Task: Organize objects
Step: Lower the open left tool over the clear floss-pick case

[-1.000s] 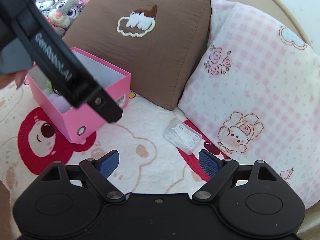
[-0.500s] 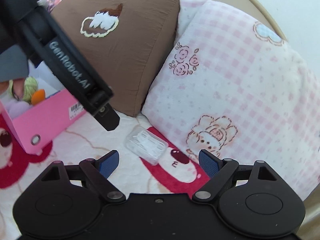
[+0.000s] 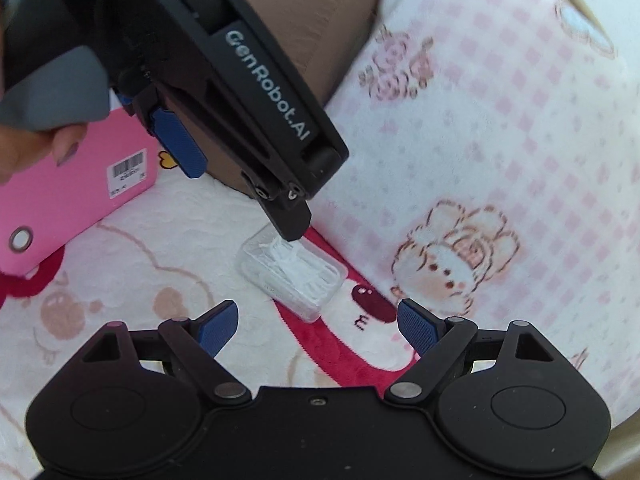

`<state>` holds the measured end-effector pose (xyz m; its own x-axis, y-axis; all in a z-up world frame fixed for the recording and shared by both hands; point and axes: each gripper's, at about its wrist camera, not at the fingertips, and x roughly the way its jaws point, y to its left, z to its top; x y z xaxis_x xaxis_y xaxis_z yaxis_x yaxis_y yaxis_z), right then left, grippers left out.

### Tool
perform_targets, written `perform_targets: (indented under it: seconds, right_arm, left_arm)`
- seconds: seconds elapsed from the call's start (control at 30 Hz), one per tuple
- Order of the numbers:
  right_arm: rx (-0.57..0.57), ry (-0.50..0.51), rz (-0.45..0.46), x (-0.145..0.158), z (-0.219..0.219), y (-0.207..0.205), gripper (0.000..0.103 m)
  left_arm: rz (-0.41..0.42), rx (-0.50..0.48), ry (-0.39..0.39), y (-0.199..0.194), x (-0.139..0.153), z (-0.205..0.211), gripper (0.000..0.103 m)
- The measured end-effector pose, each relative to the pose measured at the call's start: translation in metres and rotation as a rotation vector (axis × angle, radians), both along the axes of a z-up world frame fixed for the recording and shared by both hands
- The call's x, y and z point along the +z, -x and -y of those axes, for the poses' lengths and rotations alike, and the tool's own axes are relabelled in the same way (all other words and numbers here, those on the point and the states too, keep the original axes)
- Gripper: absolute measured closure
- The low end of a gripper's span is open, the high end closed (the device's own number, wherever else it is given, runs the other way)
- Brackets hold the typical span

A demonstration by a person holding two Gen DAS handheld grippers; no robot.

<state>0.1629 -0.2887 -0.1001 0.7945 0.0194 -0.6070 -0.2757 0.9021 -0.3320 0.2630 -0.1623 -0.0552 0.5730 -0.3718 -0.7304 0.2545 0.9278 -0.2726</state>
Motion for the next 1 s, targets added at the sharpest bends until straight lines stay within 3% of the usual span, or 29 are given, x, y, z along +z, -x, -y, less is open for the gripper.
perform_targets:
  seconds: [0.1,0.17,0.47,0.57,0.7,0.9,1.0]
  right_arm:
    - [-0.044,-0.166,-0.139,-0.002,0.009,-0.022,0.015]
    - [-0.061,-0.217,-0.161,-0.007,0.012,-0.027,0.015]
    - [-0.090,-0.237,-0.205,-0.029,0.012,-0.053,0.014]
    - [-0.107,-0.235,-0.216,-0.038,0.014,-0.062,0.014]
    - [-0.096,-0.225,-0.207,-0.047,0.015,-0.074,0.016]
    - [-0.051,-0.263,-0.216,-0.050,0.027,-0.081,0.030]
    - [-0.041,-0.274,-0.220,-0.048,0.028,-0.076,0.030]
  left_arm:
    - [-0.034,0.021,0.026,-0.016,-0.013,0.000,0.013]
    - [-0.050,0.037,0.037,-0.024,-0.022,0.001,0.015]
    - [-0.099,0.086,0.087,-0.046,-0.048,0.001,0.017]
    - [-0.123,0.102,0.116,-0.052,-0.053,-0.001,0.024]
    - [-0.182,0.103,0.186,-0.060,-0.063,-0.005,0.041]
    - [-0.222,0.073,0.225,-0.060,-0.069,-0.005,0.048]
    - [-0.229,0.053,0.220,-0.055,-0.070,0.000,0.049]
